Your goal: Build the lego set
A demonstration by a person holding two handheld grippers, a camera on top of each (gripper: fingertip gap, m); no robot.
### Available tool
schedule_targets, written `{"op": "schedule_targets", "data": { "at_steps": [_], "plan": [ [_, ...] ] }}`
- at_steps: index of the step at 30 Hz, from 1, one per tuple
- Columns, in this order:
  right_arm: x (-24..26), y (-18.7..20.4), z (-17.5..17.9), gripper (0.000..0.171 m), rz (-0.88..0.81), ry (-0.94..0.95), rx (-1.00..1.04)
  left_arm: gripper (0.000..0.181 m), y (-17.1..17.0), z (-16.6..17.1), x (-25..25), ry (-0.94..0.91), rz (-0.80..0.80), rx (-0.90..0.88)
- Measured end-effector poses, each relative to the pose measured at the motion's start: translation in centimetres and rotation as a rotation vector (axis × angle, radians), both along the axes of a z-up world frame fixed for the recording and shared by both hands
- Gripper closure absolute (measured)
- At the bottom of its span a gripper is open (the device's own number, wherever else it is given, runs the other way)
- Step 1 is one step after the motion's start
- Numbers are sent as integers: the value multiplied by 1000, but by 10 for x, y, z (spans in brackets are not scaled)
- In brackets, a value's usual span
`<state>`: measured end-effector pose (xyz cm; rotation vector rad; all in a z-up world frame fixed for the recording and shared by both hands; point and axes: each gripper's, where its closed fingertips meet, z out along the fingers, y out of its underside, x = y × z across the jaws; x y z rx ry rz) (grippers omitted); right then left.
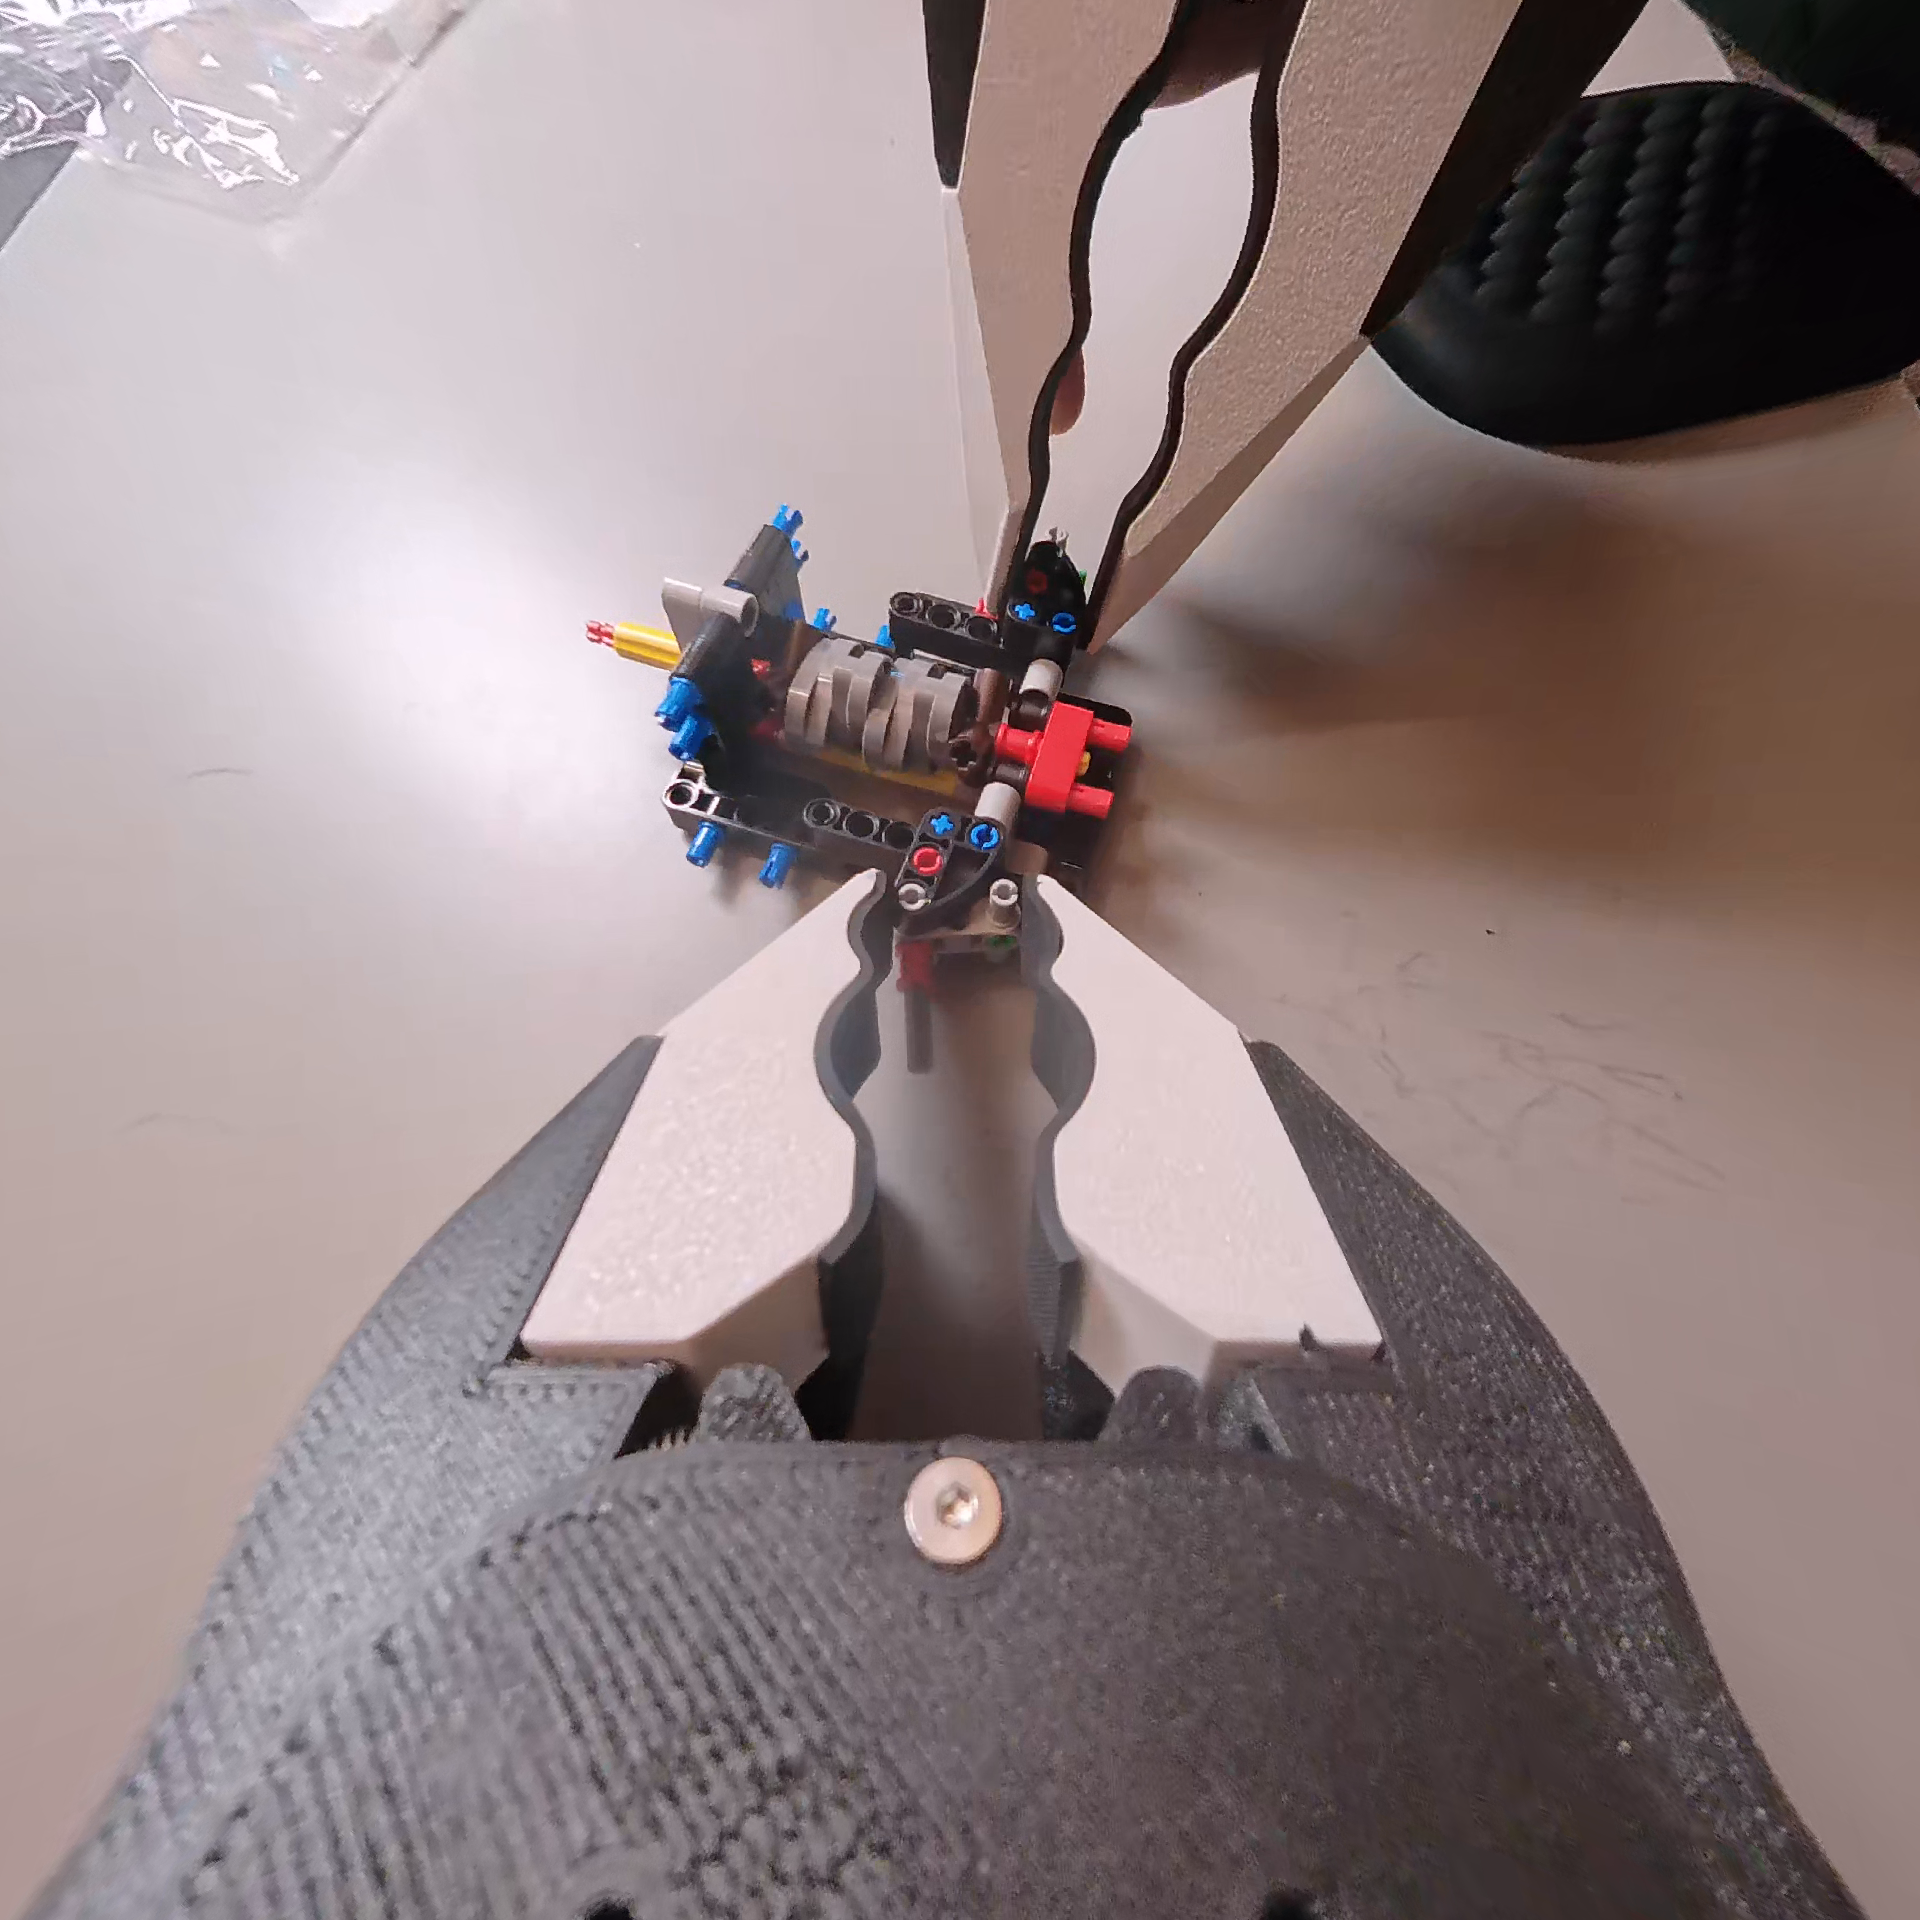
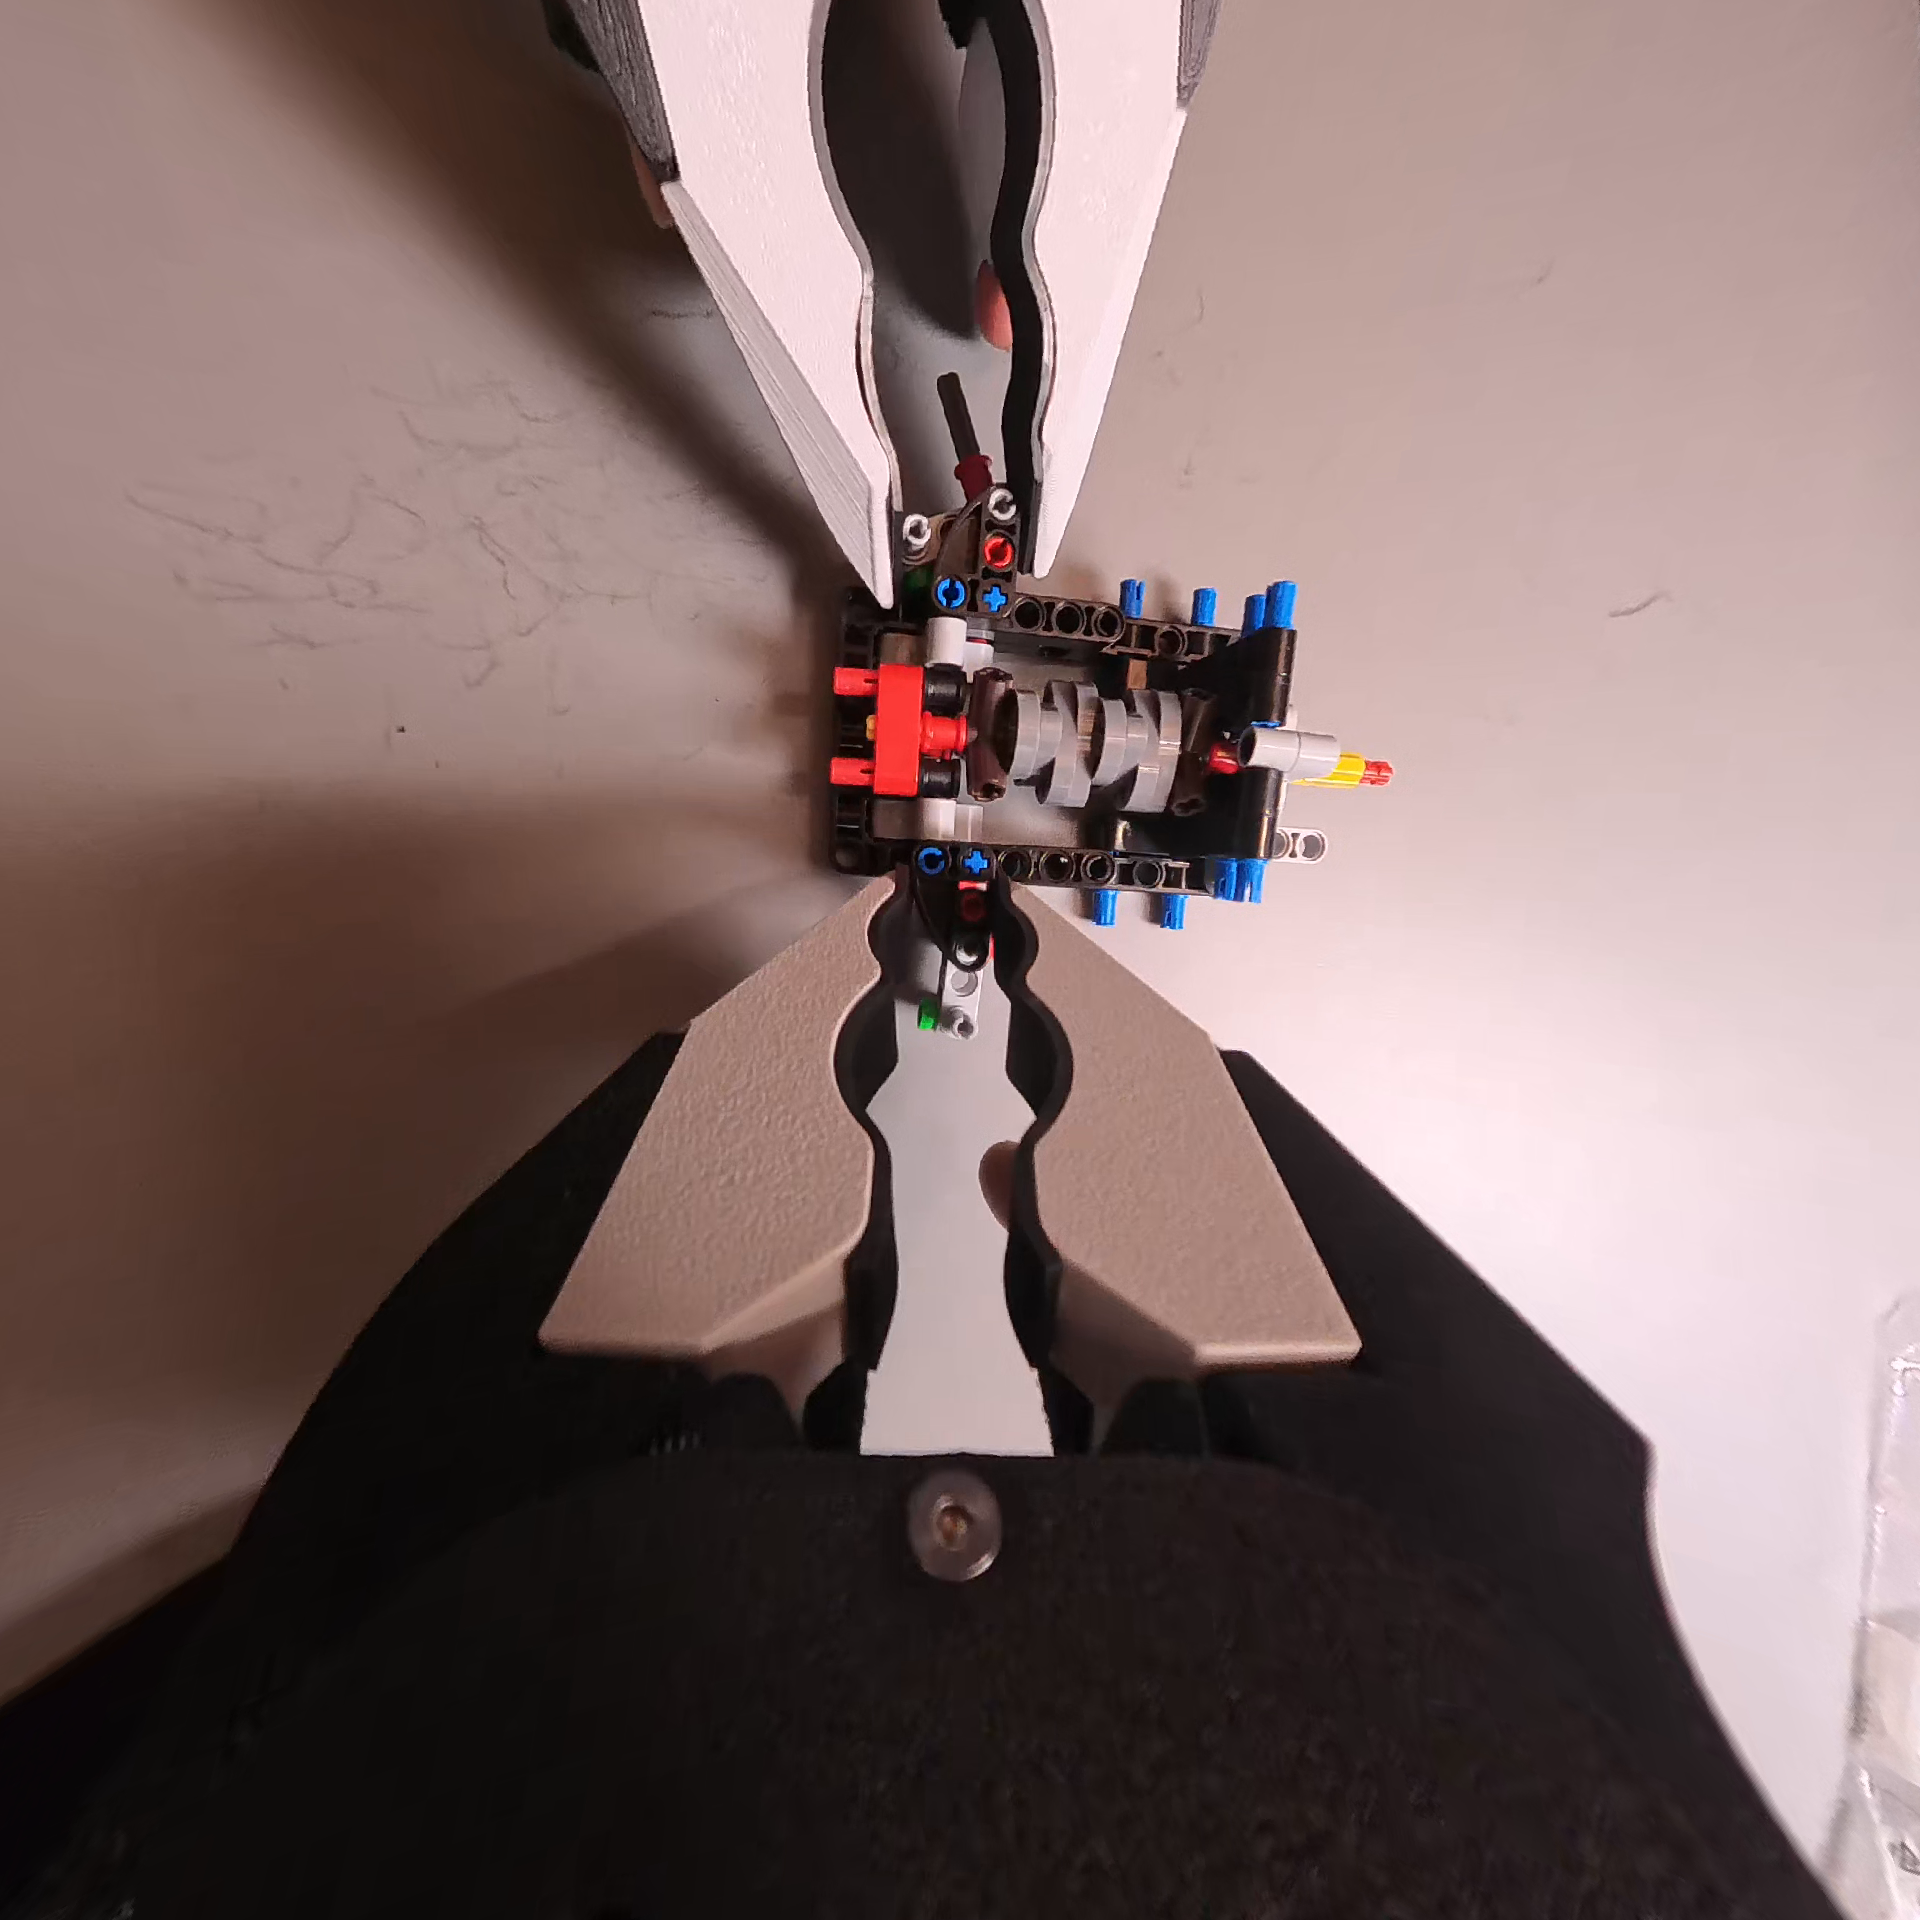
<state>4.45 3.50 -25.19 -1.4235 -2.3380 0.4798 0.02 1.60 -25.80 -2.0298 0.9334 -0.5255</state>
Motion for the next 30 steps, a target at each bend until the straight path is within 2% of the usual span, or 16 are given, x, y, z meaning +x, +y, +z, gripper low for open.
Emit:
{"op": "schedule_targets", "data": {
  "at_steps": [30],
  "plan": [
    [1,1,-3,160,57,-246,81,159,0,-2,0,18,40,-38]
  ]
}}
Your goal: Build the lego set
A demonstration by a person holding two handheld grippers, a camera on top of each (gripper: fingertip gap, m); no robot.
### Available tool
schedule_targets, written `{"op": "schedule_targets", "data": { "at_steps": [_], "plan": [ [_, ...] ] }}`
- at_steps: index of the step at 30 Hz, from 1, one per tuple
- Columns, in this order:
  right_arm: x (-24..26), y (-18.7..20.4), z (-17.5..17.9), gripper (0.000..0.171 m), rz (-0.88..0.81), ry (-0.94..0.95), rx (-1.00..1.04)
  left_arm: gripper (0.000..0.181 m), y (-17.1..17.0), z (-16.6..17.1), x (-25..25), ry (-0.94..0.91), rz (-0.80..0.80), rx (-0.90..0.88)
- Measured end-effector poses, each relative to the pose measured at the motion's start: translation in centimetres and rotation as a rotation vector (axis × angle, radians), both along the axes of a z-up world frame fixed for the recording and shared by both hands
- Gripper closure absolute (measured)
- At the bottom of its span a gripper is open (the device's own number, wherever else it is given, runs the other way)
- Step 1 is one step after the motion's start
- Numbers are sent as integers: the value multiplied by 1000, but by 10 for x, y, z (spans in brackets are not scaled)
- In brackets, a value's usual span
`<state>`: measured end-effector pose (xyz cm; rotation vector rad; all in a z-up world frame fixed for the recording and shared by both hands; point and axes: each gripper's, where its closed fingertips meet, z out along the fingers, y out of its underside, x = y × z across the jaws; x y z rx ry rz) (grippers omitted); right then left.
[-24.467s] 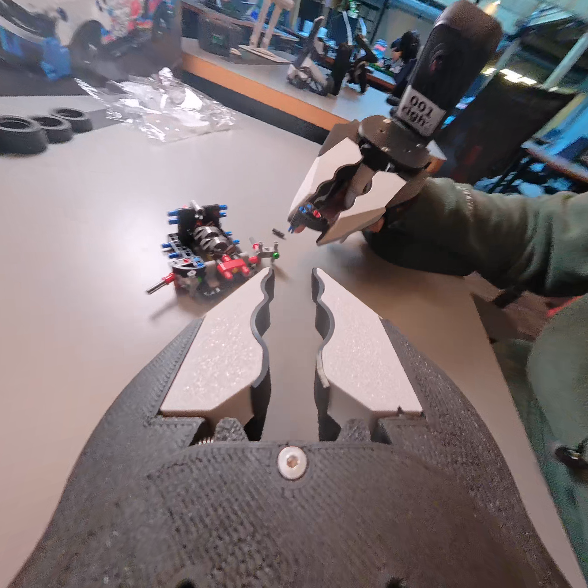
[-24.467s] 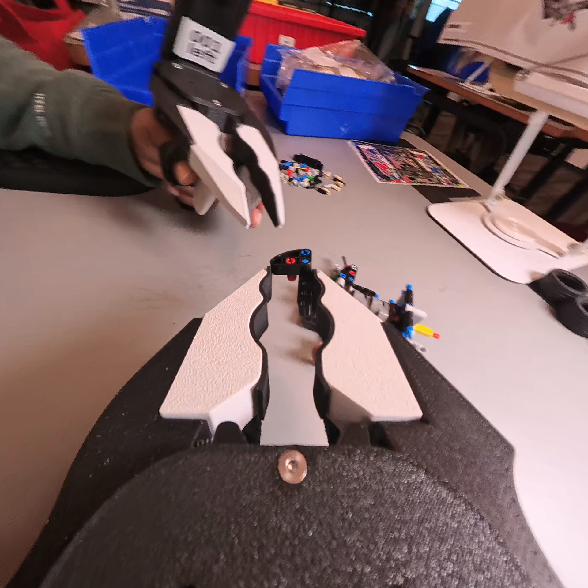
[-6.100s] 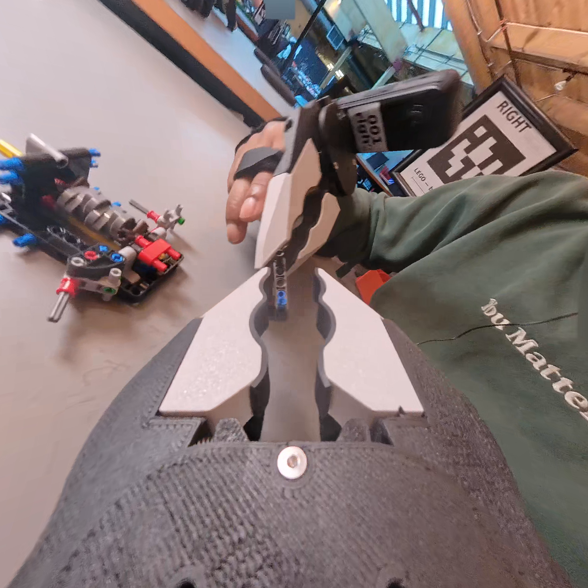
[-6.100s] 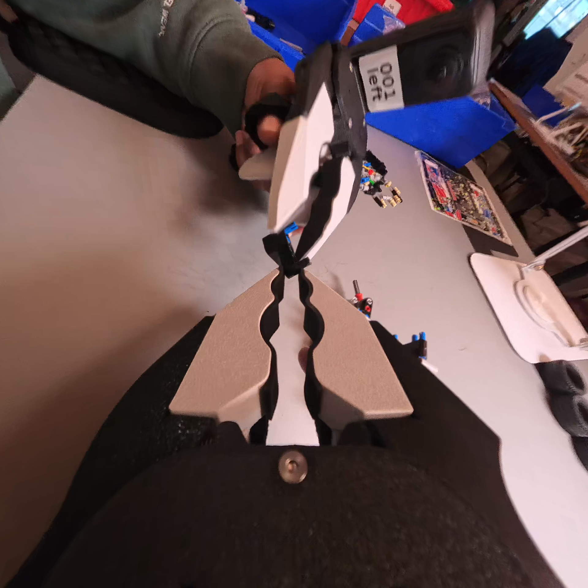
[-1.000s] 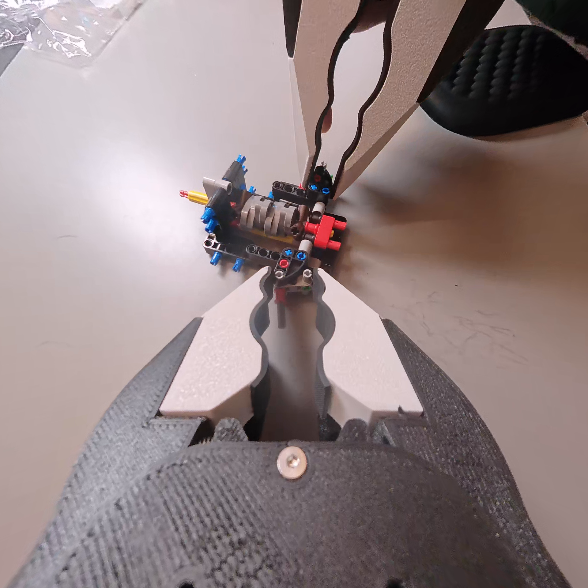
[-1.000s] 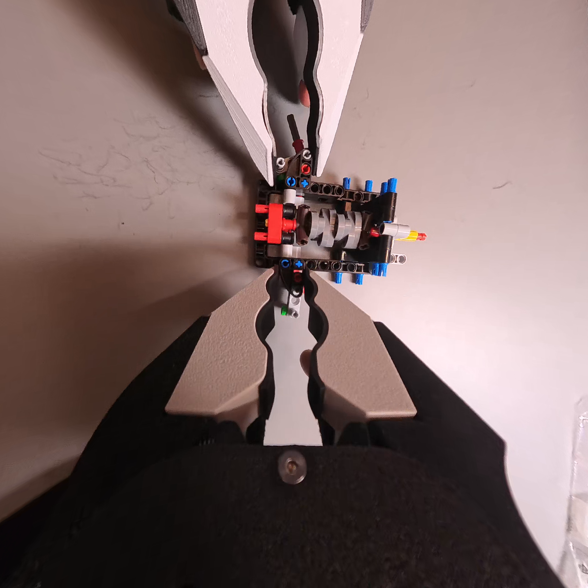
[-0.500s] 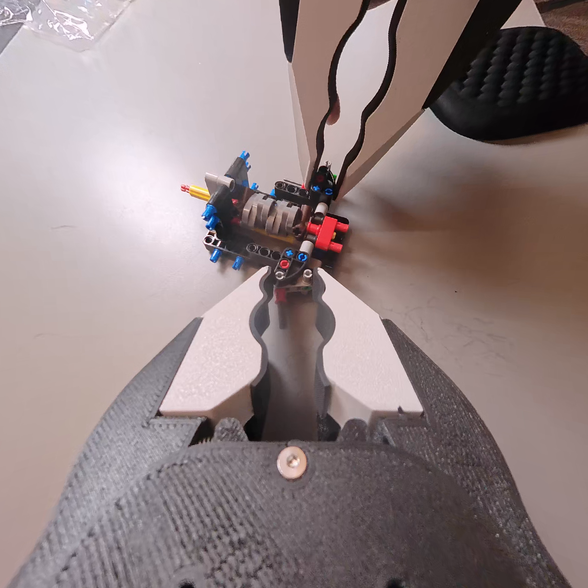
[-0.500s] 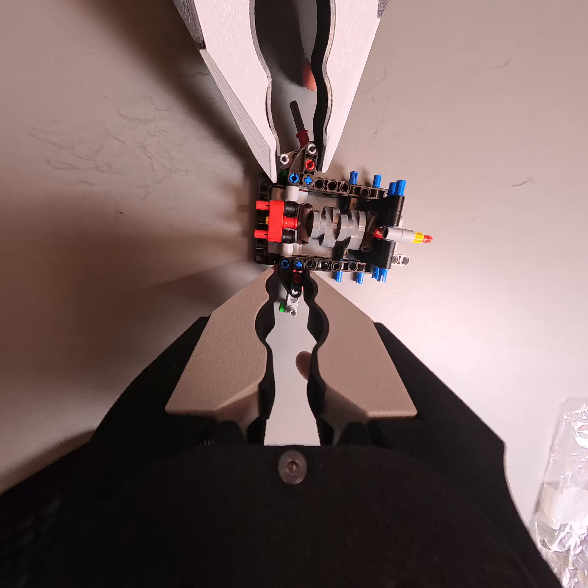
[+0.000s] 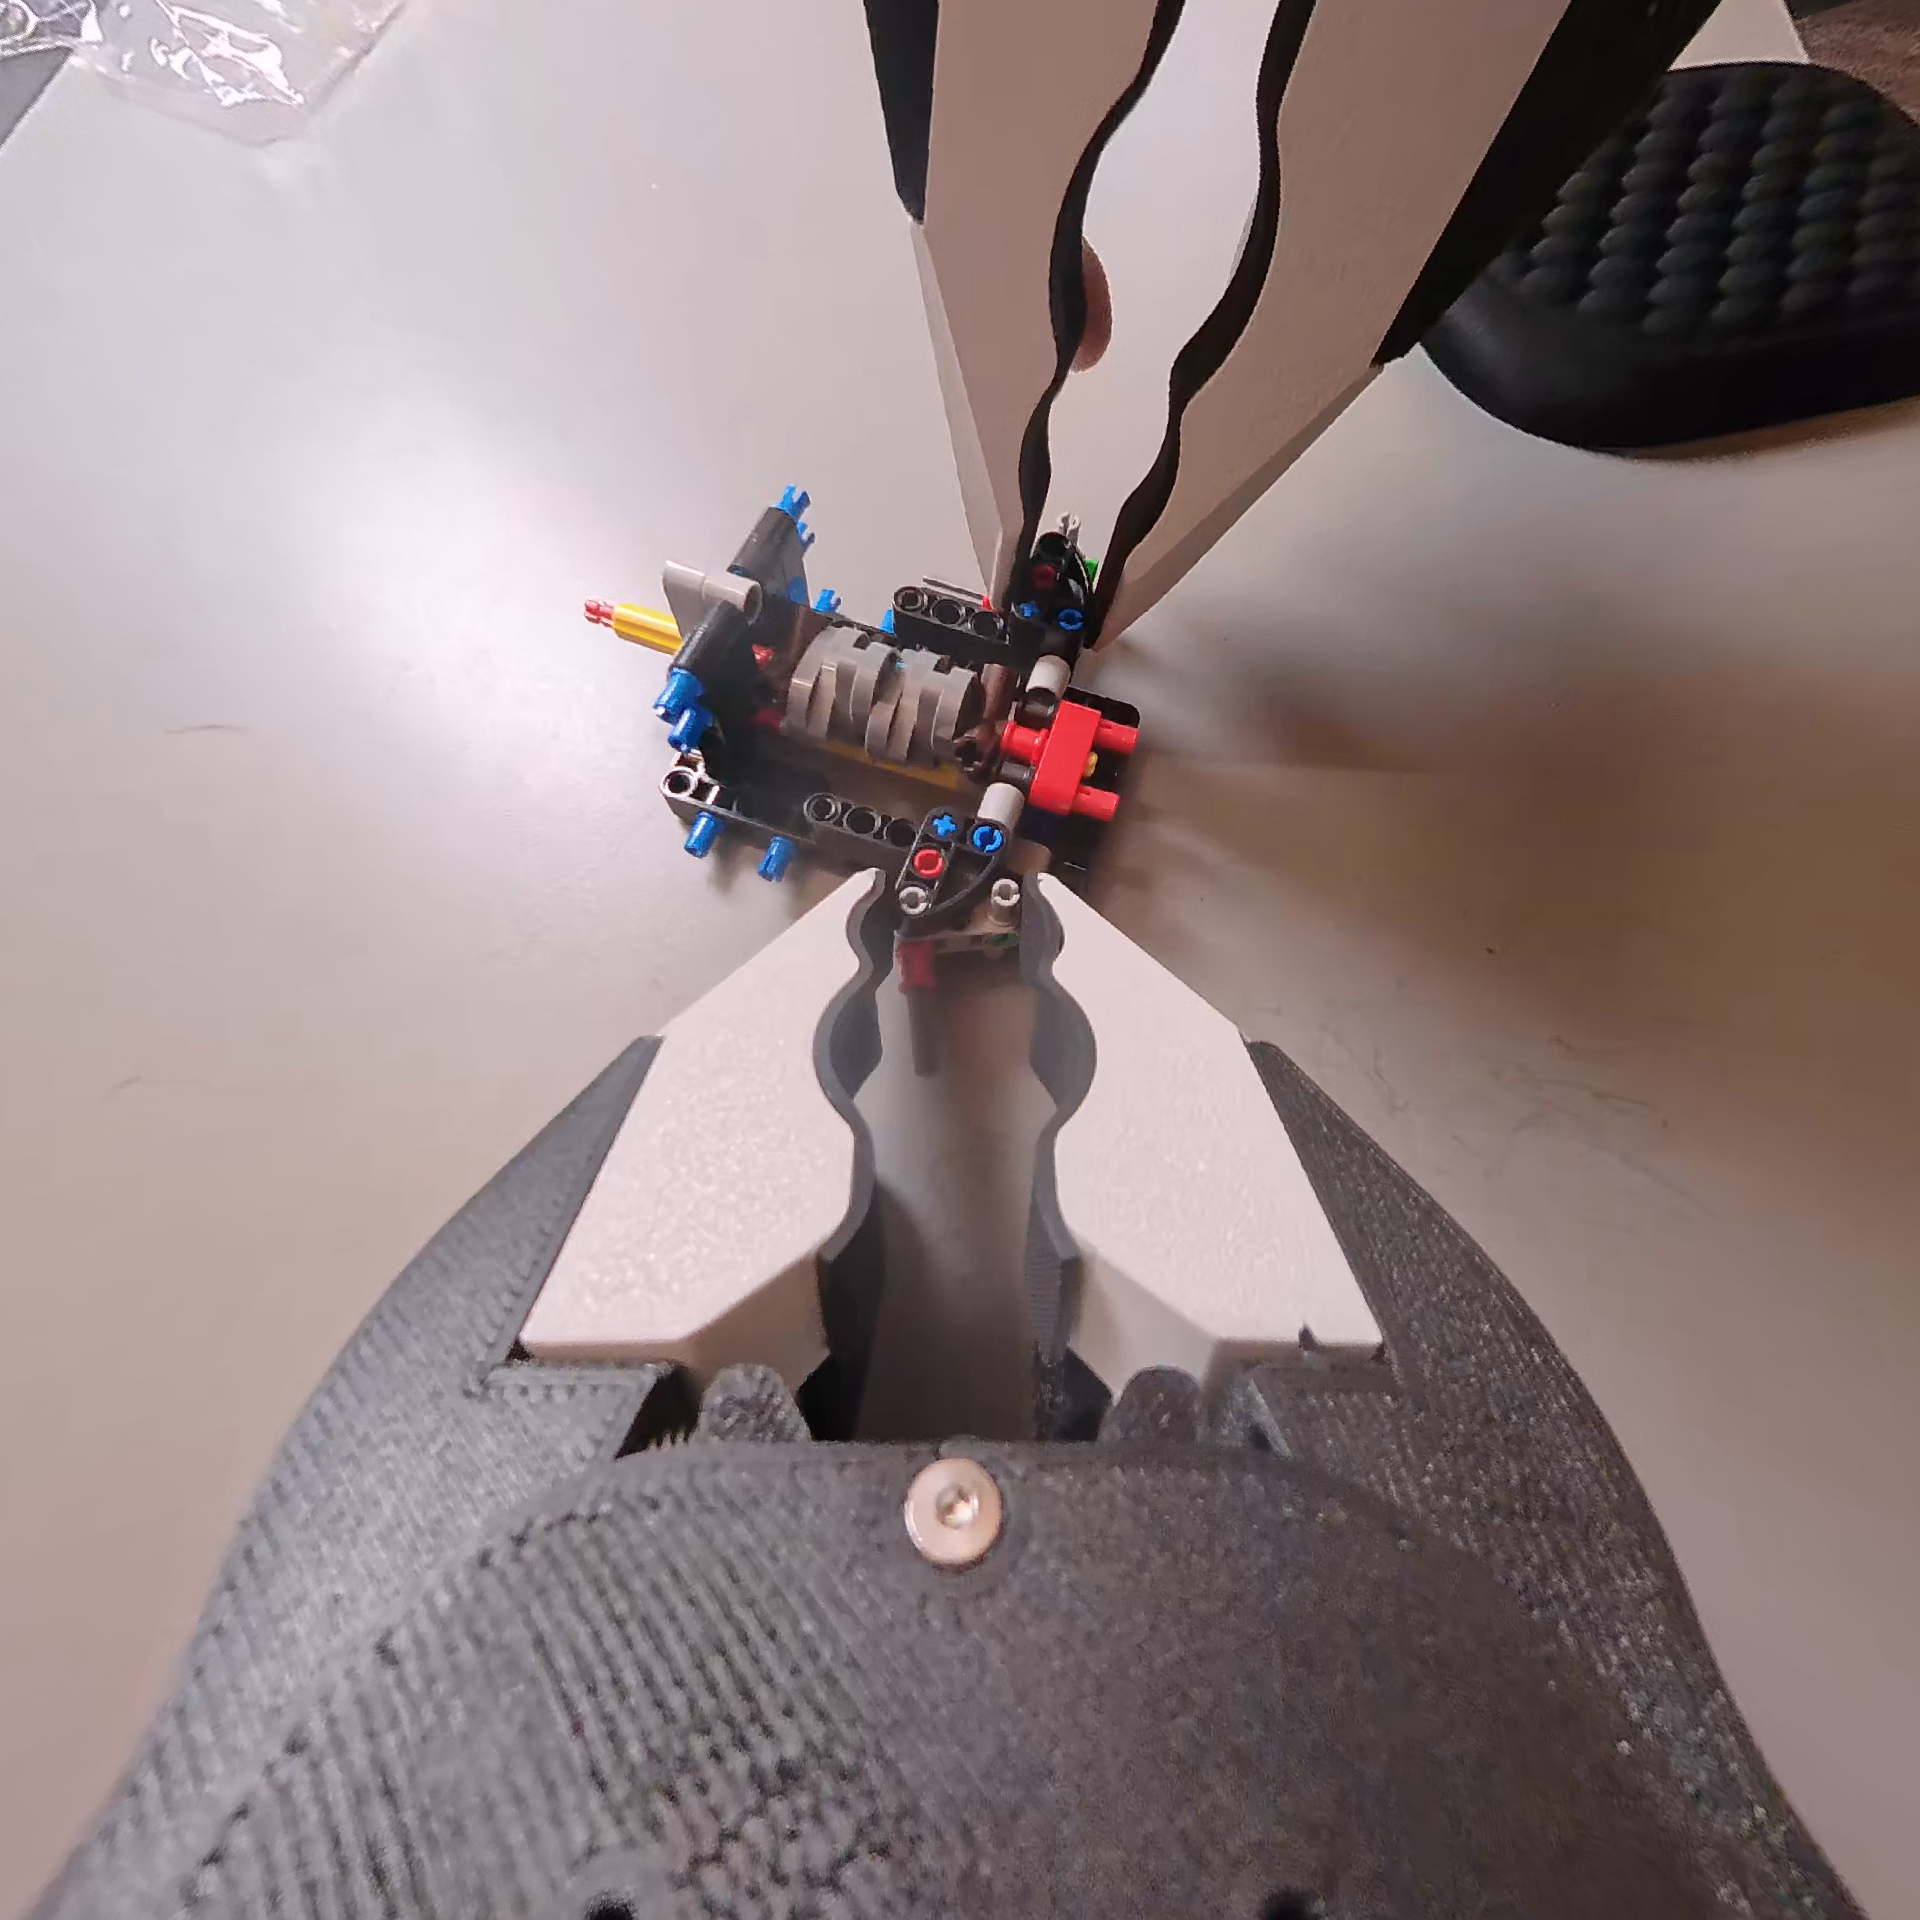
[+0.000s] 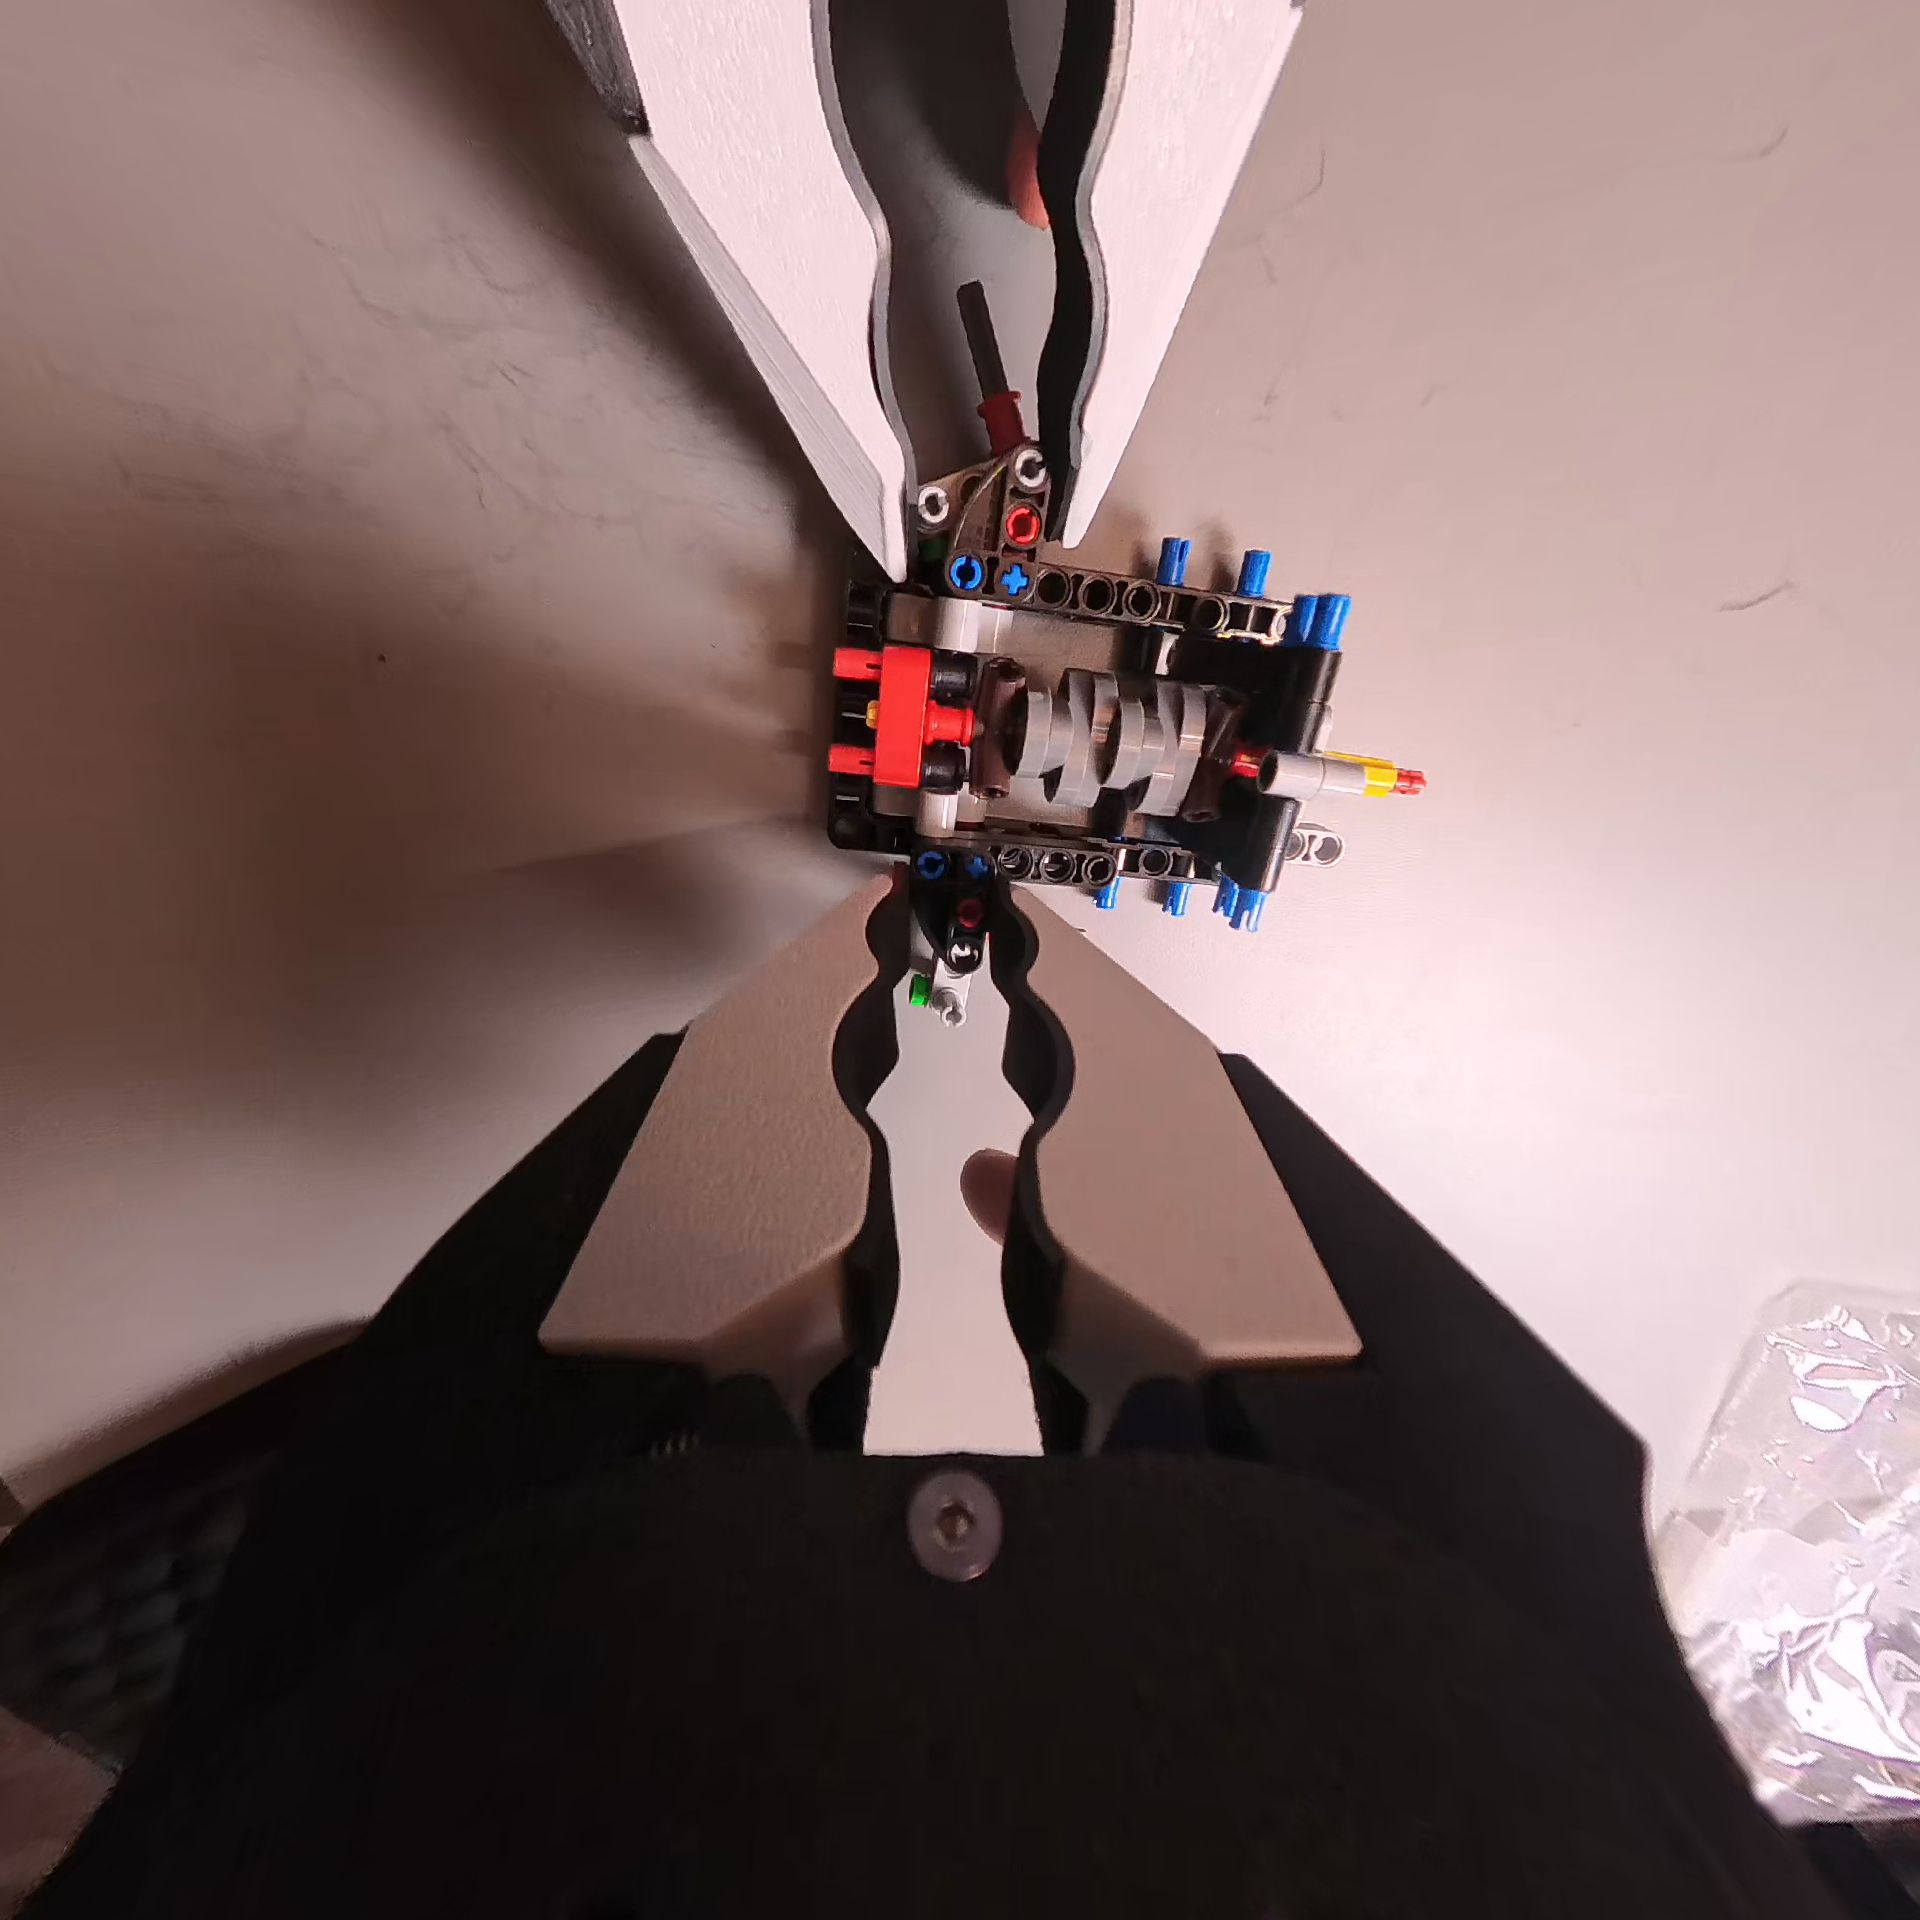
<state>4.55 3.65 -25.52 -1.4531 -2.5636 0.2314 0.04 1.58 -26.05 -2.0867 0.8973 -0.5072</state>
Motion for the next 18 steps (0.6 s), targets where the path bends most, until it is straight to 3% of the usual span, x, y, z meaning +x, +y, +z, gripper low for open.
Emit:
{"op": "schedule_targets", "data": {
  "at_steps": [18],
  "plan": [
    [2,2,-1,159,52,-107,59,159,0,0,0,-15,-7,1]
  ]
}}
